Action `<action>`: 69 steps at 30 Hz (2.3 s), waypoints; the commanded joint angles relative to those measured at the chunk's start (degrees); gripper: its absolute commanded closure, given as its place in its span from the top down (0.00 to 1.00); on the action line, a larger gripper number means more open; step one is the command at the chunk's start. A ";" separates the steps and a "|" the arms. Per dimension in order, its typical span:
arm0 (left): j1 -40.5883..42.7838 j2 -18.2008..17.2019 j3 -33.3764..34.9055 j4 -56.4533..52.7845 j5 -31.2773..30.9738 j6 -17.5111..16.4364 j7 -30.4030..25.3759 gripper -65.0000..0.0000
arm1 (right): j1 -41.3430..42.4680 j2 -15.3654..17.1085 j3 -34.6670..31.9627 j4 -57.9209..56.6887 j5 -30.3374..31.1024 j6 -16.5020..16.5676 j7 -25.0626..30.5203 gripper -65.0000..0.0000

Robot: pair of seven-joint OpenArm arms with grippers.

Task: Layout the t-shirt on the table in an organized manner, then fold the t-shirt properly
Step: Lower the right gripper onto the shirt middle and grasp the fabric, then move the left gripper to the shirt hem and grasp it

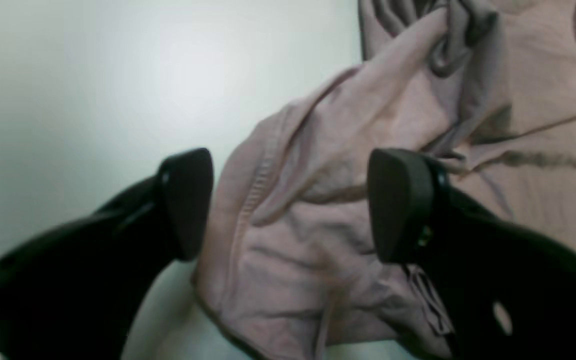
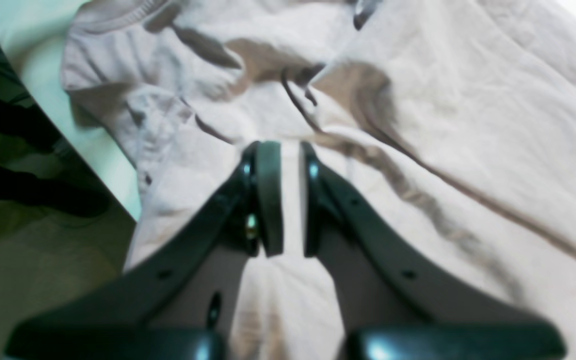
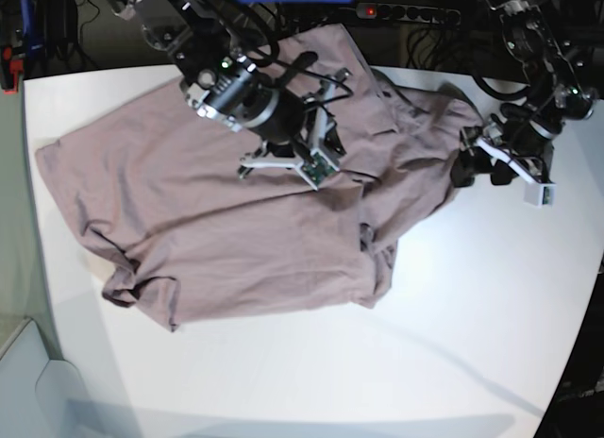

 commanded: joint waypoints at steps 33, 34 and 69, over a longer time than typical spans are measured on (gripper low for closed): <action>-1.01 -0.92 -0.26 1.62 -1.28 -0.21 -1.10 0.72 | 5.83 -2.04 22.94 -14.98 0.27 0.69 7.48 0.75; -1.89 -1.01 -0.26 1.80 -1.28 -0.21 -1.10 0.72 | 5.48 -2.13 22.94 -17.35 0.27 0.69 8.72 0.73; -29.76 2.24 18.46 -43.30 11.82 0.05 -21.14 0.69 | 1.52 0.59 23.38 -29.04 0.19 0.69 13.90 0.40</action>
